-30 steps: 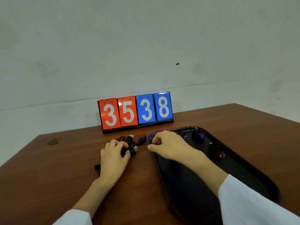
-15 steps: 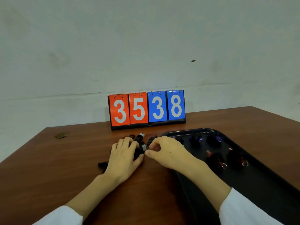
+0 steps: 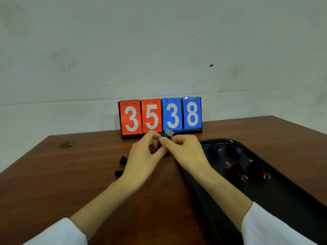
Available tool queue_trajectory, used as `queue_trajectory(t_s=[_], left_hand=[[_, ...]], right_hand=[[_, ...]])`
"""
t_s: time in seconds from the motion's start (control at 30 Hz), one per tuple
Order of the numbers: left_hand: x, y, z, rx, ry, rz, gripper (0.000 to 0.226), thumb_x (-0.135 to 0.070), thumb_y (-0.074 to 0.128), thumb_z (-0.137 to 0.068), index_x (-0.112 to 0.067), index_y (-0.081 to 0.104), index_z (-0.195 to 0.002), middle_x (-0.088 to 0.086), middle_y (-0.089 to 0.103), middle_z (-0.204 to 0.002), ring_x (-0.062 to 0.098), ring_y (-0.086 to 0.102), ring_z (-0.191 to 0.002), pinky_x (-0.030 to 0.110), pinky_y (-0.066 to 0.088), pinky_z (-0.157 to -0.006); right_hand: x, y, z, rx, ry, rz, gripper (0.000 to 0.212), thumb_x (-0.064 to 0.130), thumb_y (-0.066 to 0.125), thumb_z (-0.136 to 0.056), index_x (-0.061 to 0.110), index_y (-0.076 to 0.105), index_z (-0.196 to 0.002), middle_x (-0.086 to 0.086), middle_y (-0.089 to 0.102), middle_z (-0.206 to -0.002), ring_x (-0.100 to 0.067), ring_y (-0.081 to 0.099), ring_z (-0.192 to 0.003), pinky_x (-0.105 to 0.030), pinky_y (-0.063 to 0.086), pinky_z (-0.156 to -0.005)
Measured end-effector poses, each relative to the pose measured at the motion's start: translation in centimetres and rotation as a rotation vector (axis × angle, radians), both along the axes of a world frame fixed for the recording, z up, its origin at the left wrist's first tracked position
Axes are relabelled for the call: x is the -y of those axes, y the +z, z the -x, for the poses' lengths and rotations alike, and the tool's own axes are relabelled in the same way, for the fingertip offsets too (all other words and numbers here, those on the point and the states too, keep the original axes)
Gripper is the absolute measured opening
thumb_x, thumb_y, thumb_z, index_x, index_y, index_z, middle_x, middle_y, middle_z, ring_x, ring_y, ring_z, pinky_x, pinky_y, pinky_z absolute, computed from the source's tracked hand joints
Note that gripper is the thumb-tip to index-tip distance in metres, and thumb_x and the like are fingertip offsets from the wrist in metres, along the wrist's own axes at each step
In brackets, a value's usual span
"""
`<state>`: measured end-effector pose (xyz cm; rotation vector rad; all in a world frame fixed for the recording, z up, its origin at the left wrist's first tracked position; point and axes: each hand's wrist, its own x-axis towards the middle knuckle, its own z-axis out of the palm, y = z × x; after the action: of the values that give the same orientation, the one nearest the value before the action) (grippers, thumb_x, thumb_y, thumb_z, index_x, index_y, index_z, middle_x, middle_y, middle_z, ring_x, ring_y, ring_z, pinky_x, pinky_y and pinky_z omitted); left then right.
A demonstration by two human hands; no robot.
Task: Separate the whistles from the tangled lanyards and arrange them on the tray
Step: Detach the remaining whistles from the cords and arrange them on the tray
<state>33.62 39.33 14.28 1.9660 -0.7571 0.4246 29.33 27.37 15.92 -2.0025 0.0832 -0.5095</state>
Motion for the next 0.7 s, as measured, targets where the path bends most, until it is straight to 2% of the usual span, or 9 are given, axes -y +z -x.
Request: queue_trajectory(t_s=[0.1, 0.17, 0.23, 0.3, 0.33, 0.4, 0.53, 0.63, 0.7], left_hand=[[0.2, 0.5, 0.4, -0.206, -0.197, 0.085, 0.036, -0.015, 0.066, -0.084, -0.026, 0.046, -0.113, 0.009, 0.064, -0.076, 0.019, 0.061, -0.062, 0.024, 0.053, -0.061], [0.0, 0.3, 0.0, -0.349, -0.279, 0.108, 0.034, -0.012, 0.063, -0.087, -0.026, 0.045, -0.113, 0.012, 0.058, -0.066, 0.019, 0.054, -0.049, 0.024, 0.048, -0.050], [-0.3, -0.1, -0.5, -0.457, -0.286, 0.111, 0.016, -0.014, 0.057, -0.091, -0.019, 0.053, -0.106, 0.007, 0.051, -0.058, 0.014, 0.044, -0.041, 0.024, 0.037, -0.041], [-0.7, -0.5, -1.1, -0.588, -0.273, 0.187, 0.011, -0.014, 0.053, -0.094, -0.010, 0.061, -0.100, 0.003, 0.049, -0.055, 0.012, 0.039, -0.039, 0.023, 0.030, -0.039], [-0.9, -0.5, -1.4, -0.648, -0.247, 0.238, 0.013, -0.012, 0.051, -0.094, -0.008, 0.063, -0.098, 0.003, 0.049, -0.055, 0.011, 0.039, -0.040, 0.022, 0.029, -0.039], [-1.4, -0.1, -2.0, -0.716, -0.185, 0.328, 0.013, -0.008, 0.053, -0.091, -0.007, 0.065, -0.097, 0.003, 0.050, -0.057, 0.010, 0.041, -0.043, 0.022, 0.030, -0.040], [-2.4, 0.4, -3.5, -0.727, -0.100, 0.390, 0.012, -0.009, 0.059, -0.088, -0.008, 0.067, -0.097, 0.004, 0.056, -0.060, 0.013, 0.051, -0.052, 0.022, 0.041, -0.048], [-3.3, 0.2, -4.6, -0.812, -0.025, 0.517, 0.014, -0.007, 0.053, -0.091, -0.009, 0.066, -0.095, 0.006, 0.058, -0.068, 0.015, 0.055, -0.060, 0.023, 0.045, -0.051], [-4.0, 0.0, -5.2, -0.877, 0.002, 0.578, 0.015, -0.003, 0.053, -0.090, -0.008, 0.065, -0.098, 0.011, 0.062, -0.077, 0.018, 0.060, -0.067, 0.025, 0.050, -0.056]], right_hand=[[-0.5, 0.8, 0.4, 0.134, -0.108, -0.116, 0.023, 0.036, 0.057, -0.089, 0.015, 0.066, -0.084, 0.003, 0.064, -0.073, -0.007, 0.061, -0.074, -0.009, 0.045, -0.056], [-0.7, 2.2, 0.7, 0.175, -0.085, -0.439, 0.022, 0.033, 0.051, -0.092, 0.016, 0.063, -0.086, -0.001, 0.068, -0.080, -0.013, 0.067, -0.078, -0.015, 0.053, -0.064], [-0.5, 3.8, 1.3, 0.147, 0.059, -0.825, 0.029, 0.035, 0.043, -0.096, 0.013, 0.057, -0.083, -0.006, 0.069, -0.079, -0.019, 0.069, -0.071, -0.028, 0.058, -0.067], [0.1, 4.7, 1.8, 0.050, 0.219, -1.001, 0.038, 0.038, 0.036, -0.097, 0.009, 0.052, -0.077, -0.009, 0.064, -0.066, -0.017, 0.059, -0.049, -0.027, 0.052, -0.052], [0.4, 4.9, 2.1, -0.030, 0.291, -0.988, 0.039, 0.039, 0.035, -0.097, 0.009, 0.048, -0.076, -0.008, 0.060, -0.060, -0.014, 0.048, -0.040, -0.023, 0.042, -0.042], [1.0, 4.7, 2.4, -0.201, 0.338, -0.764, 0.037, 0.040, 0.034, -0.097, 0.011, 0.047, -0.078, -0.004, 0.055, -0.056, -0.008, 0.031, -0.033, -0.018, 0.025, -0.036], [2.1, 3.6, 2.8, -0.380, 0.141, 0.088, 0.046, 0.042, 0.031, -0.098, 0.006, 0.058, -0.095, 0.007, 0.058, -0.054, -0.005, 0.034, -0.027, -0.014, 0.023, -0.037], [2.8, 3.2, 3.7, -0.456, 0.334, -0.012, 0.041, 0.043, 0.035, -0.096, 0.012, 0.054, -0.077, 0.005, 0.050, -0.048, -0.007, 0.025, -0.035, -0.018, 0.019, -0.039], [3.4, 3.2, 3.8, -0.441, 0.228, 0.009, 0.036, 0.043, 0.040, -0.093, 0.017, 0.045, -0.069, 0.006, 0.037, -0.047, -0.007, 0.023, -0.036, -0.018, 0.019, -0.038]])
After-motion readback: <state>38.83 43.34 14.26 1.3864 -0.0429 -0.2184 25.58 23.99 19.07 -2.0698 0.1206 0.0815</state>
